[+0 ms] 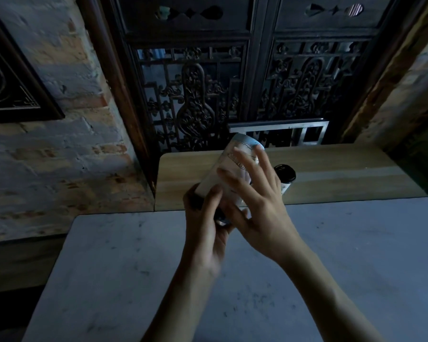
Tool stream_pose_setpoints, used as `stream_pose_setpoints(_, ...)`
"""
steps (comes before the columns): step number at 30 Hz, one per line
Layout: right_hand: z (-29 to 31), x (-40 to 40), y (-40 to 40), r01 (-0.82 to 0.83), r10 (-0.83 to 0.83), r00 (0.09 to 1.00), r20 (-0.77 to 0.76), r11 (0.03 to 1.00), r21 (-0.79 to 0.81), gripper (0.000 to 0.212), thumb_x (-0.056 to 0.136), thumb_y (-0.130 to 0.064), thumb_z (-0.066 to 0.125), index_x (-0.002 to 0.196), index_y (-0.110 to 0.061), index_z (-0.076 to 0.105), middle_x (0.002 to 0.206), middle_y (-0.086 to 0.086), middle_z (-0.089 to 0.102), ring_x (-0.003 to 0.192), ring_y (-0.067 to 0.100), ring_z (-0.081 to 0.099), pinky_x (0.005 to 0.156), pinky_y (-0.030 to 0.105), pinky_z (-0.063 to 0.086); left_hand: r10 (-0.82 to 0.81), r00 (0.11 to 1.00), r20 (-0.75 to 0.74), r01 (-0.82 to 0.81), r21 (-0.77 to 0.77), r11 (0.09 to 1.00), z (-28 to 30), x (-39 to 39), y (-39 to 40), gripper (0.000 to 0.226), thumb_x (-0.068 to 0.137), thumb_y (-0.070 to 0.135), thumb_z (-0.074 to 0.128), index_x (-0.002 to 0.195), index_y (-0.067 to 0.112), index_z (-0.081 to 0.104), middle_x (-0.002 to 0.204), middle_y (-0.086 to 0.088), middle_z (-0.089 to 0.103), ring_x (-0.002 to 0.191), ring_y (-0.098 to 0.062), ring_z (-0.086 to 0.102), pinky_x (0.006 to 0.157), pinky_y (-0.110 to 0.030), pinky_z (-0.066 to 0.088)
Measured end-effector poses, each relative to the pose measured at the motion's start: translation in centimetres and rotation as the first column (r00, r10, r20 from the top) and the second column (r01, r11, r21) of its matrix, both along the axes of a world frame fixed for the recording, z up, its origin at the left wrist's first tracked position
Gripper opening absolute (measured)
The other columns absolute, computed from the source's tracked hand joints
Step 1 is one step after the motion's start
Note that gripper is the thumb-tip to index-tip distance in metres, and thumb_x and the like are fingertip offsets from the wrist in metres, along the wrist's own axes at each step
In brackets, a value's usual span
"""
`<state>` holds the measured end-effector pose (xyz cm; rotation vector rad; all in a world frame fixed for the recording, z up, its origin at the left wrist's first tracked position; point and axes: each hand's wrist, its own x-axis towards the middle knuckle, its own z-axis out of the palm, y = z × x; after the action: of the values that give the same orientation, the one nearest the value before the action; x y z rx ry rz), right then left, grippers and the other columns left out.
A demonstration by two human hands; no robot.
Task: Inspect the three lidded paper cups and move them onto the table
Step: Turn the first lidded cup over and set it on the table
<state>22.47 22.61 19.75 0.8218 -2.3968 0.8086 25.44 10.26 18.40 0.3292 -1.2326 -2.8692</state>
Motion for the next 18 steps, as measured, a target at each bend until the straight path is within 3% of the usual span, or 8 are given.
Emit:
stream_pose_setpoints(4, -0.6, 0.1, 0.0, -0.03, 0.04, 0.985, 0.167, 0.998, -0.061, 0.061, 0.101, -0.048, 0.05, 0.152, -0.015, 0.048, 0.168, 0.009, 0.031, 0.162, 0.028, 0.008, 0.124, 0.041, 0.016, -0.001, 1.0, 0.02, 0.002, -0.08, 0.997, -0.5, 0.0, -0.4, 0.09, 0.077, 0.061, 0.078, 0.149, 0.017, 0.046, 0.146, -0.016, 0.061, 0.132, -0.034, 0.063, 0.09, -0.045, 0.06)
stream_pose_setpoints(6, -1.0, 0.0, -0.2, -0.036, 0.066, 0.969, 0.237, 0.991, -0.13, 0.062, 0.102, -0.052, 0.047, 0.154, -0.018, 0.044, 0.166, -0.002, 0.03, 0.162, 0.019, 0.008, 0.123, 0.036, 0.016, 0.036, 0.998, 0.045, -0.031, -0.099, 0.995, -0.9, 0.0, -0.5, 0.078, 0.083, 0.062, 0.068, 0.147, 0.019, 0.051, 0.143, -0.015, 0.064, 0.131, -0.032, 0.064, 0.086, -0.041, 0.061)
stream_pose_setpoints(9, -1.8, -0.2, -0.4, -0.041, 0.136, 0.937, 0.32, 0.957, -0.287, 0.063, 0.104, -0.057, 0.04, 0.152, -0.018, 0.047, 0.158, -0.013, 0.035, 0.157, 0.011, 0.023, 0.123, 0.034, 0.029, 0.08, 0.994, 0.068, -0.072, -0.114, 0.991, -1.9, -0.1, -0.8, 0.071, 0.086, 0.06, 0.063, 0.143, 0.017, 0.056, 0.14, -0.017, 0.065, 0.13, -0.031, 0.065, 0.093, -0.045, 0.059)
stream_pose_setpoints(12, -2.7, 0.0, -0.8, 0.037, 0.214, 0.845, 0.49, 0.891, -0.453, 0.054, 0.102, -0.057, 0.044, 0.147, -0.027, 0.052, 0.151, -0.018, 0.047, 0.145, -0.01, 0.035, 0.116, 0.015, 0.034, 0.093, 0.991, 0.096, -0.081, -0.123, 0.989, -2.6, 0.0, -1.2, 0.063, 0.091, 0.053, 0.059, 0.142, 0.016, 0.057, 0.141, -0.018, 0.065, 0.131, -0.032, 0.064, 0.095, -0.042, 0.058)
stream_pose_setpoints(15, -4.0, 0.0, -1.1, 0.133, 0.328, 0.738, 0.59, 0.787, -0.603, 0.038, 0.103, -0.044, 0.046, 0.136, -0.03, 0.059, 0.138, -0.009, 0.065, 0.132, -0.004, 0.057, 0.107, 0.018, 0.046, 0.105, 0.988, 0.112, -0.091, -0.127, 0.988, -3.5, 0.1, -1.7, 0.049, 0.098, 0.042, 0.057, 0.14, 0.017, 0.06, 0.137, -0.012, 0.069, 0.13, -0.028, 0.065, 0.096, -0.043, 0.055)
stream_pose_setpoints(18, -5.5, -0.5, -1.7, 0.223, 0.361, 0.664, 0.654, 0.74, -0.635, 0.05, 0.102, -0.045, 0.047, 0.139, -0.015, 0.062, 0.132, 0.004, 0.071, 0.128, 0.012, 0.064, 0.106, 0.029, 0.052, 0.127, 0.982, 0.139, -0.109, -0.125, 0.986, -4.4, 0.4, -2.2, 0.038, 0.098, 0.034, 0.053, 0.131, 0.022, 0.065, 0.126, 0.001, 0.077, 0.127, -0.021, 0.066, 0.1, -0.045, 0.053)
